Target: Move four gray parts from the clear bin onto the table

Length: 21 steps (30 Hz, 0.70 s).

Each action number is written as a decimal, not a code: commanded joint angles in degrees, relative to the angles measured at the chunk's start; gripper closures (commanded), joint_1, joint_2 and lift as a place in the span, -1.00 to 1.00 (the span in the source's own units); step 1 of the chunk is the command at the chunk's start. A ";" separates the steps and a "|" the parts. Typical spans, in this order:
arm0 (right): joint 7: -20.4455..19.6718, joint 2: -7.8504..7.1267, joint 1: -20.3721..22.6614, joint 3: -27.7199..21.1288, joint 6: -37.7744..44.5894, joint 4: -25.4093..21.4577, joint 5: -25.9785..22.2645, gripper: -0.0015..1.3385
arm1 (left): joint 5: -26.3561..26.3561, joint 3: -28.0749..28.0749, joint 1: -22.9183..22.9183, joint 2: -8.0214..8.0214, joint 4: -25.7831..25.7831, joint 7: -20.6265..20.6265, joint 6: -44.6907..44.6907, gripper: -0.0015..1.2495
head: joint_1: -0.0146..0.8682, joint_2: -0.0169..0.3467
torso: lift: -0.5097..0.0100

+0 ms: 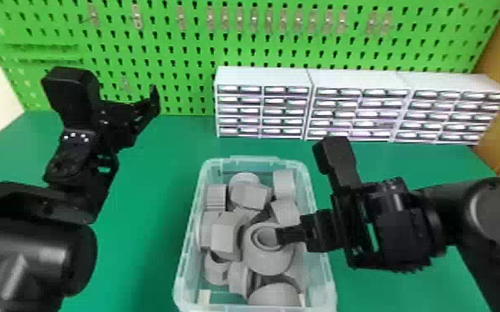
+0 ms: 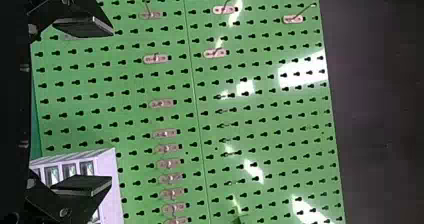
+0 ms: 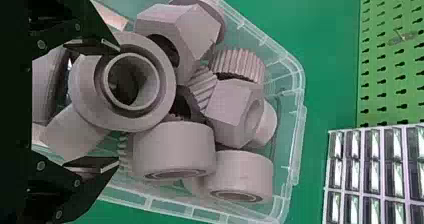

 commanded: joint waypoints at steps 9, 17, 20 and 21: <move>0.00 0.48 -5.81 3.52 5.03 5.39 -2.00 -0.29 | 0.00 -0.27 -0.33 0.00 0.09 0.00 0.00 -0.64 | 0.57 -0.72 | 0.77; 0.00 2.24 -8.53 4.75 8.19 9.26 -2.17 -0.29 | 0.00 -0.27 -0.33 0.00 0.09 0.00 0.18 -0.64 | 0.57 -0.72 | 0.77; 0.00 2.77 -9.32 5.19 8.19 10.31 -2.09 -0.29 | 0.00 -0.35 -0.41 0.00 0.09 0.00 0.18 -0.64 | 0.57 -0.72 | 0.77; 0.00 2.94 -9.59 5.37 8.19 10.67 -2.09 -0.29 | 0.00 -0.35 -0.41 0.00 0.09 0.00 0.18 -0.64 | 0.57 -0.72 | 0.77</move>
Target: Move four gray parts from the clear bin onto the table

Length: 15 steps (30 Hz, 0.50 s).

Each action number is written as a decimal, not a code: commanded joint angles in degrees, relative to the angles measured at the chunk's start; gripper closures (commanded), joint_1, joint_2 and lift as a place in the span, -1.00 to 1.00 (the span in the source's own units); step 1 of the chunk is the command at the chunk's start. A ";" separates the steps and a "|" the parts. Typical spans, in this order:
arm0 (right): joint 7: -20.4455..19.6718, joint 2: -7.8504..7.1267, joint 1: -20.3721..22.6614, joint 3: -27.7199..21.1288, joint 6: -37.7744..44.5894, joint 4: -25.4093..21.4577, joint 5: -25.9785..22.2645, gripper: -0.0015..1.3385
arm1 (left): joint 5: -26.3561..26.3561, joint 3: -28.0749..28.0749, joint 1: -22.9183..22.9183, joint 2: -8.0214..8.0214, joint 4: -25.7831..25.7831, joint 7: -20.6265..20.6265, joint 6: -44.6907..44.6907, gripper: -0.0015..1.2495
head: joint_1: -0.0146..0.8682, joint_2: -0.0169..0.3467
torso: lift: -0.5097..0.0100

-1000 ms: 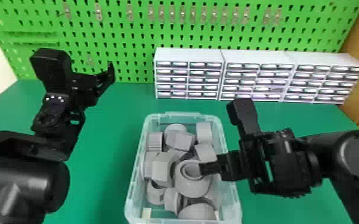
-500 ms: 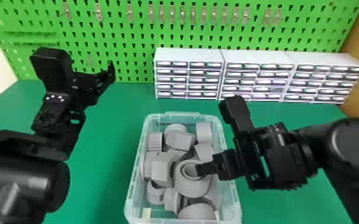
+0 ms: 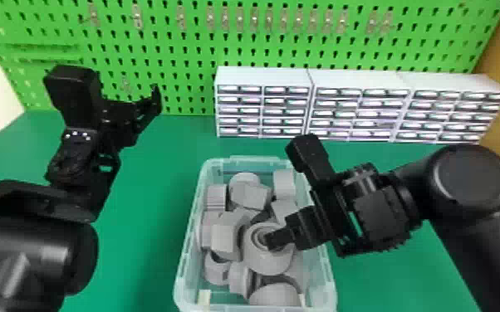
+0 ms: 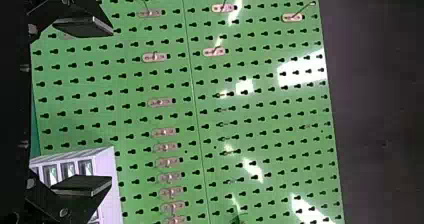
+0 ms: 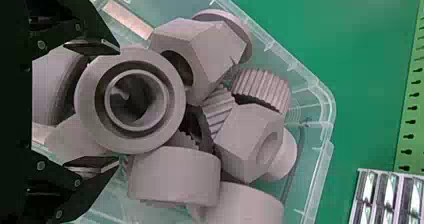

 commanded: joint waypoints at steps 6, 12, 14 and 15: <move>-0.01 2.16 -3.58 2.72 0.30 4.43 0.04 -0.29 | -0.17 -0.21 -0.08 -0.09 0.00 0.00 0.28 -0.64 | 0.57 -0.72 | 0.77; 0.07 3.22 -4.90 3.60 0.30 7.33 -0.05 -0.29 | -0.17 -0.21 -0.17 -0.09 0.09 0.00 0.64 -0.64 | 0.57 -0.72 | 0.77; 0.07 3.48 -5.17 3.86 0.30 8.21 -0.05 -0.29 | -0.17 -0.29 -0.17 -0.09 0.18 0.00 0.72 -0.64 | 0.57 -0.72 | 0.77; -0.01 3.57 -5.25 4.04 0.30 8.47 -0.05 -0.29 | -0.17 -0.29 -0.26 -0.09 0.18 0.00 0.72 -0.64 | 0.57 -0.72 | 0.77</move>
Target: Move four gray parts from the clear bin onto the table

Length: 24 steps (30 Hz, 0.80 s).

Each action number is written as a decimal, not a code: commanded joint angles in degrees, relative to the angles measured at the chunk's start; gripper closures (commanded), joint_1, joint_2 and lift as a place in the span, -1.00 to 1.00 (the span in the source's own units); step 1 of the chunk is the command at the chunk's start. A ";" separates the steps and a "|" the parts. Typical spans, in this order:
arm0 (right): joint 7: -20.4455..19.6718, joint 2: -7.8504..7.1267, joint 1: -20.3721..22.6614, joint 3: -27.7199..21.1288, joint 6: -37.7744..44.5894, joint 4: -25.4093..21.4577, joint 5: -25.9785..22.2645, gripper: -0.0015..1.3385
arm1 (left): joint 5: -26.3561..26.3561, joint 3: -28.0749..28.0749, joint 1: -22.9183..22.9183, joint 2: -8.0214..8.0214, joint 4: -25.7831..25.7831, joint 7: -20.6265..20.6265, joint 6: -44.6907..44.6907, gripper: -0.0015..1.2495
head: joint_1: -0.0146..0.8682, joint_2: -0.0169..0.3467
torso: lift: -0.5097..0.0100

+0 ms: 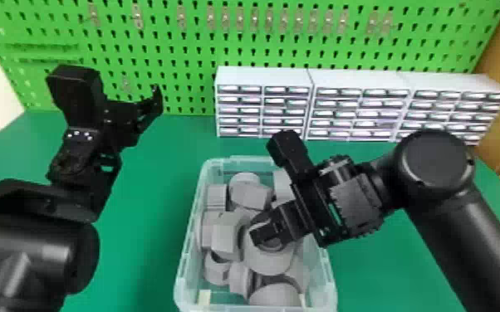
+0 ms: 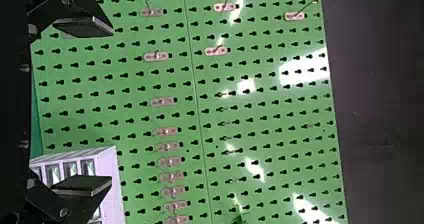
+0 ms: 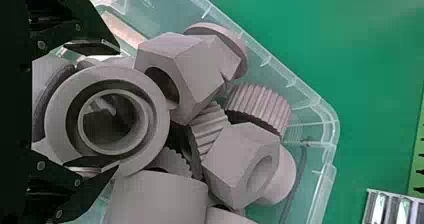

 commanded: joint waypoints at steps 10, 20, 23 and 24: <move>-0.06 1.53 -1.74 1.39 0.08 4.44 0.03 -0.28 | -0.18 -0.24 -0.18 -0.02 0.36 0.00 0.43 -0.64 | 0.57 -0.72 | 0.77; 0.03 2.85 -2.79 2.80 0.08 5.93 1.09 -0.28 | -0.27 -0.24 -0.27 -0.02 0.45 0.00 0.52 -0.64 | 0.57 -0.72 | 0.77; 0.03 3.20 -2.97 3.15 0.08 6.55 1.18 -0.27 | -0.27 -0.24 -0.18 -0.02 0.36 0.00 0.60 -0.64 | 0.57 -0.72 | 0.77; 0.03 3.29 -3.06 3.15 0.08 6.72 1.18 -0.27 | -0.35 -0.24 -0.27 -0.02 0.45 0.00 0.60 -0.64 | 0.57 -0.72 | 0.77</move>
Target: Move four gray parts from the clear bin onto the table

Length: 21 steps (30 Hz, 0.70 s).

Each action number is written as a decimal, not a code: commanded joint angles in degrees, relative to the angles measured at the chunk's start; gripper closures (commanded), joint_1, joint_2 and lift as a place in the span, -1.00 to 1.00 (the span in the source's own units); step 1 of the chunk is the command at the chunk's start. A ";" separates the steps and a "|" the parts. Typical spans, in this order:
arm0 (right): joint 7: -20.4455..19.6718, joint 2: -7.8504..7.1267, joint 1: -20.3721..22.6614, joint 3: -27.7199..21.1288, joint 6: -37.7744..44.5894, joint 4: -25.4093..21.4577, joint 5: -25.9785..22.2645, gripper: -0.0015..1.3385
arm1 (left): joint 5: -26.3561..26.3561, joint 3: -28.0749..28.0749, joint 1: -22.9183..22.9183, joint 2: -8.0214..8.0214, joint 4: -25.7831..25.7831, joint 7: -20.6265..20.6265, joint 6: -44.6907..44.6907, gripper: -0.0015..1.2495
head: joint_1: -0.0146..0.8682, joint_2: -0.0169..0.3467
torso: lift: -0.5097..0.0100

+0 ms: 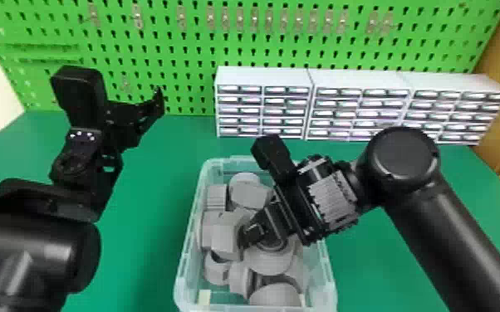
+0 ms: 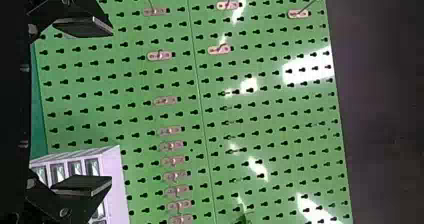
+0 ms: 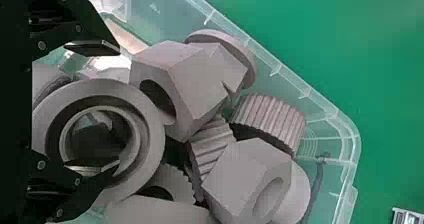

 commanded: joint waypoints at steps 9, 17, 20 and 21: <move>0.00 0.86 -0.55 0.36 0.08 4.60 -0.88 -0.25 | -0.20 0.18 0.06 -0.02 0.07 0.00 0.26 -0.64 | 0.57 -0.72 | 0.77; 0.09 0.86 -0.55 0.10 0.08 5.65 -0.70 -0.25 | -0.29 -0.09 -0.29 -0.02 0.07 0.00 0.26 -0.64 | 0.57 -0.72 | 0.77; 0.09 0.77 -0.55 0.27 0.08 5.74 -0.70 -0.23 | -0.29 -0.09 -0.29 -0.02 0.07 0.00 0.26 -0.64 | 0.57 -0.72 | 0.77; 0.09 0.77 -0.55 0.36 0.08 5.74 -0.70 -0.23 | -0.29 -0.09 -0.38 -0.02 0.07 0.00 0.26 -0.64 | 0.57 -0.72 | 0.77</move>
